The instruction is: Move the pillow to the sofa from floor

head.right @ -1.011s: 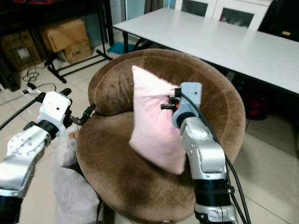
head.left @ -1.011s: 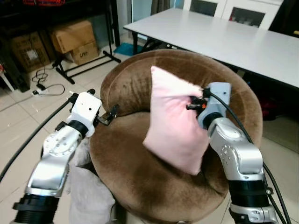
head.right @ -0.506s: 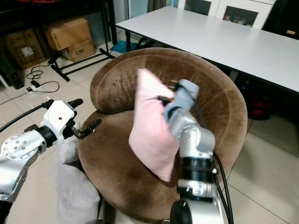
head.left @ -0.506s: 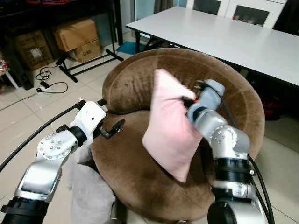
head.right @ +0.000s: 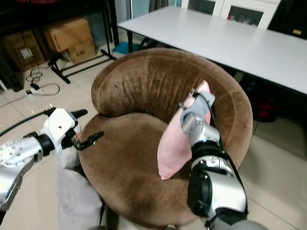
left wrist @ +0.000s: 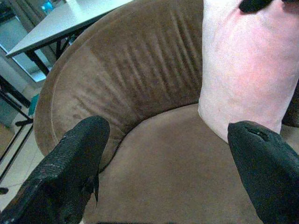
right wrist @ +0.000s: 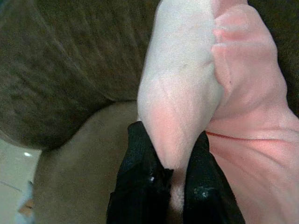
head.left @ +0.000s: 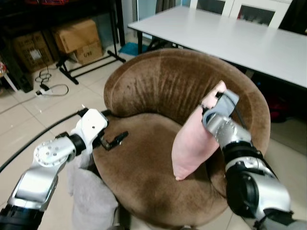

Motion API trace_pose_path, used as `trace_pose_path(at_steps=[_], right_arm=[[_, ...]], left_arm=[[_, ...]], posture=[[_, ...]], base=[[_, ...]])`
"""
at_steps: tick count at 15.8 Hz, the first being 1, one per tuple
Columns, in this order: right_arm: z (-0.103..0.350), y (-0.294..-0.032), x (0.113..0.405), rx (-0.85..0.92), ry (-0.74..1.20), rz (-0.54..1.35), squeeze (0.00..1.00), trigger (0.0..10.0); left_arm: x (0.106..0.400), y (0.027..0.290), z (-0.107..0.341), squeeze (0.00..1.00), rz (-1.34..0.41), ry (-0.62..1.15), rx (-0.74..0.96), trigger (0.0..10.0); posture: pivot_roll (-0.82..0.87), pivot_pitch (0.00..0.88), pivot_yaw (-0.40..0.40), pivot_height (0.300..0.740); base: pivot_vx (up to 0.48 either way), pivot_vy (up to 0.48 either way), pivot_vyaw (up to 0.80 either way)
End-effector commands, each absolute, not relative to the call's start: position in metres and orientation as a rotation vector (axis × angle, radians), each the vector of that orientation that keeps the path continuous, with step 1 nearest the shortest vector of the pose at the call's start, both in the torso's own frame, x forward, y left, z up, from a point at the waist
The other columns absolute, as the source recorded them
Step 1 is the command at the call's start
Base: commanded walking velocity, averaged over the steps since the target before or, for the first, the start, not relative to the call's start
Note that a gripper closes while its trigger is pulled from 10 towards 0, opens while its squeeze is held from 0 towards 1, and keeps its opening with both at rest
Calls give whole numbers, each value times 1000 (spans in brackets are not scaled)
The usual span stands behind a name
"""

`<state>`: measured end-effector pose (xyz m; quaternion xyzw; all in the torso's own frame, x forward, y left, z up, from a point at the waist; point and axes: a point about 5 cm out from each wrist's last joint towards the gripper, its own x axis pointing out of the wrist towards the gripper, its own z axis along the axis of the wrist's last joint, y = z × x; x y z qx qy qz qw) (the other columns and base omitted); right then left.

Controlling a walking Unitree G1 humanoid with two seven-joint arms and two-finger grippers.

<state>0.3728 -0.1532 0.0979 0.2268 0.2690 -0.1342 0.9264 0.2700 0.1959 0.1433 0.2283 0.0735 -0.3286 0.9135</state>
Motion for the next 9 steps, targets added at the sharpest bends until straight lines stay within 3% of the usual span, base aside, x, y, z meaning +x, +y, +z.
trace_pose_path(at_steps=[1, 5, 9], right_arm=[[105, -156, 378, 434, 501, -255, 1000, 10000], [104, -179, 380, 454, 462, -286, 1000, 10000], [126, -236, 381, 431, 343, -403, 1000, 10000]], left_arm=[[271, 198, 144, 0, -679, 158, 478, 10000], [271, 199, 143, 0, -668, 158, 474, 10000], [276, 198, 143, 0, -617, 136, 460, 10000]], posture=[[5, 0, -25, 740], [6, 0, -27, 740], [-14, 0, -21, 740]], base=[[0, 0, 0], [0, 0, 0], [0, 0, 0]])
